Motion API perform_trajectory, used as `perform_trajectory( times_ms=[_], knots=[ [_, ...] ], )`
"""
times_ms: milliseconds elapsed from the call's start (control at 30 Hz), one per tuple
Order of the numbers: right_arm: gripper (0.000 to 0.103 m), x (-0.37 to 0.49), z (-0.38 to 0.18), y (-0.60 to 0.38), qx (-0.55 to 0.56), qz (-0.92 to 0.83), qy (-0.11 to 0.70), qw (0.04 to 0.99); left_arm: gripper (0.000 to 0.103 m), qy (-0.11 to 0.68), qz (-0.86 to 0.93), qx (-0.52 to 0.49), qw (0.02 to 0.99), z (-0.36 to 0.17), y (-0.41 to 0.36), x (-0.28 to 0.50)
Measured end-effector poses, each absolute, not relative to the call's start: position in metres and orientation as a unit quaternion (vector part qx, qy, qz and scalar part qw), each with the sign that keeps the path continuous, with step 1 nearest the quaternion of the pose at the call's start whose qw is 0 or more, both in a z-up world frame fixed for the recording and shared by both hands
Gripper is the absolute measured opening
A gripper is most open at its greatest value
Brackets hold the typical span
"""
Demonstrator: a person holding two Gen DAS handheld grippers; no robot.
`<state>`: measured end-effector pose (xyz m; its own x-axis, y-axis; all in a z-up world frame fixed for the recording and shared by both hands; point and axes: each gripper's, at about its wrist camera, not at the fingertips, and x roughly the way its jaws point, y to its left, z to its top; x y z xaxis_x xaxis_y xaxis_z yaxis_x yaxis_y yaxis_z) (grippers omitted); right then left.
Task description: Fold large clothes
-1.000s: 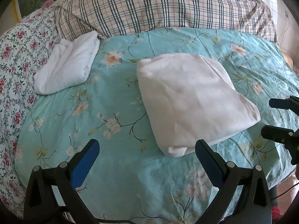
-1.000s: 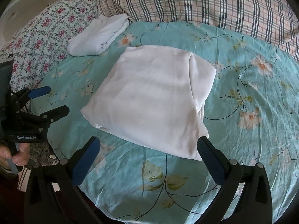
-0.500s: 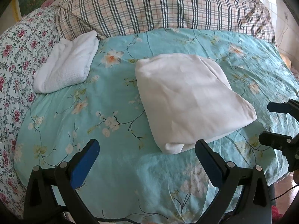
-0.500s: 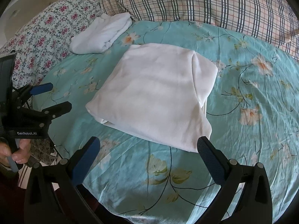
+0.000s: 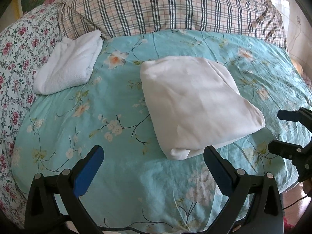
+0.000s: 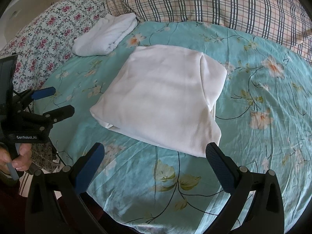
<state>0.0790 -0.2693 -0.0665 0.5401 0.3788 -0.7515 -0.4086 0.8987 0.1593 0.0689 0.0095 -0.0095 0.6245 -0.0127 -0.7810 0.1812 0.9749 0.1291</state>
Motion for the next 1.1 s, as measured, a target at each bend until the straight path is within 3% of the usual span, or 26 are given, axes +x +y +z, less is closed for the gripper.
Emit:
perform_trajectory(
  times_ms=[1100],
  knots=[
    [0.103, 0.0765, -0.0646, -0.2665, -0.016, 0.223, 0.423, 0.878, 0.102, 0.428, -0.054, 0.098, 0.897, -0.0075, 0.0113, 0.0662]
  ],
)
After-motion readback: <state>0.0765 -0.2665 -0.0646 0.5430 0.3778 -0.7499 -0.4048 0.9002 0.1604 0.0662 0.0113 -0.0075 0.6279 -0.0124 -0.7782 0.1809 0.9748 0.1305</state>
